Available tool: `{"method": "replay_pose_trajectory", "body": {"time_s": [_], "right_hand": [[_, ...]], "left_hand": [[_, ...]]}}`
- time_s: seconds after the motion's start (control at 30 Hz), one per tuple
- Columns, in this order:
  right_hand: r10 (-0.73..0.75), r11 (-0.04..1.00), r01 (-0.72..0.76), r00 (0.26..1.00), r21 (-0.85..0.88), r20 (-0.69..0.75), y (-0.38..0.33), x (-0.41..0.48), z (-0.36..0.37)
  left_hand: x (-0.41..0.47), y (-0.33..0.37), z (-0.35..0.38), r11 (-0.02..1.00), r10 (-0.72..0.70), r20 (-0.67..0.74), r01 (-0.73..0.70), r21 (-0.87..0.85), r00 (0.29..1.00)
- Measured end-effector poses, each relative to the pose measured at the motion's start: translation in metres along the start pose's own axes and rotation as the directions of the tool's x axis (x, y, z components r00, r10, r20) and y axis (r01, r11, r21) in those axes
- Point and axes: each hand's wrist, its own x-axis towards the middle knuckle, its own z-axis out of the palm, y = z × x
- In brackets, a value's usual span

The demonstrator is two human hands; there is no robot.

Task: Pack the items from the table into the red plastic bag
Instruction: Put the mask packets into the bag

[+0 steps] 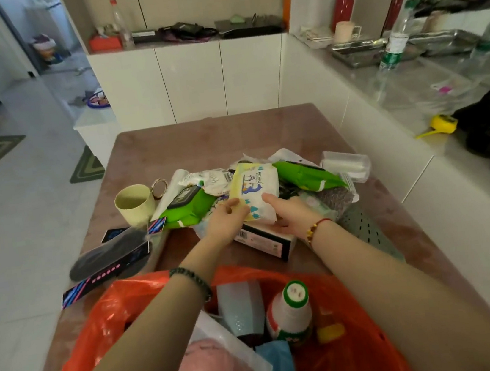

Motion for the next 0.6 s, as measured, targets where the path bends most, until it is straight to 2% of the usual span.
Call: {"method": "replay_pose_trajectory", "body": {"time_s": [0.1, 0.23, 0.33, 0.4, 0.5, 0.6], "right_hand": [[0.028, 0.996, -0.033, 0.998, 0.083, 0.053, 0.002, 0.015, -0.003], [-0.072, 0.993, 0.070, 0.997, 0.094, 0.020, 0.006, 0.022, -0.015], [-0.170, 0.983, 0.172, 0.985, 0.070, -0.032, 0.005, 0.016, -0.021], [-0.264, 0.958, 0.267, 0.964, 0.107, -0.036, 0.002, 0.000, -0.025], [-0.462, 0.877, 0.451, 0.886, 0.166, 0.031, -0.005, -0.045, -0.033], [-0.682, 0.732, 0.669, 0.720, 0.128, 0.131, -0.009, -0.097, -0.045]], "left_hand": [[0.006, -0.002, 0.005, 0.998, -0.038, -0.039, 0.035, -0.059, 0.999], [0.002, -0.003, 0.007, 0.977, -0.069, -0.007, 0.066, -0.204, 0.998], [-0.009, 0.003, 0.013, 0.905, -0.135, 0.018, 0.130, -0.404, 0.991], [-0.017, 0.007, 0.014, 0.854, -0.145, -0.003, 0.124, -0.504, 0.989], [-0.040, 0.024, 0.010, 0.816, -0.044, 0.034, 0.055, -0.576, 0.998], [-0.077, 0.048, 0.009, 0.747, 0.205, 0.065, -0.114, -0.655, 0.977]]}}
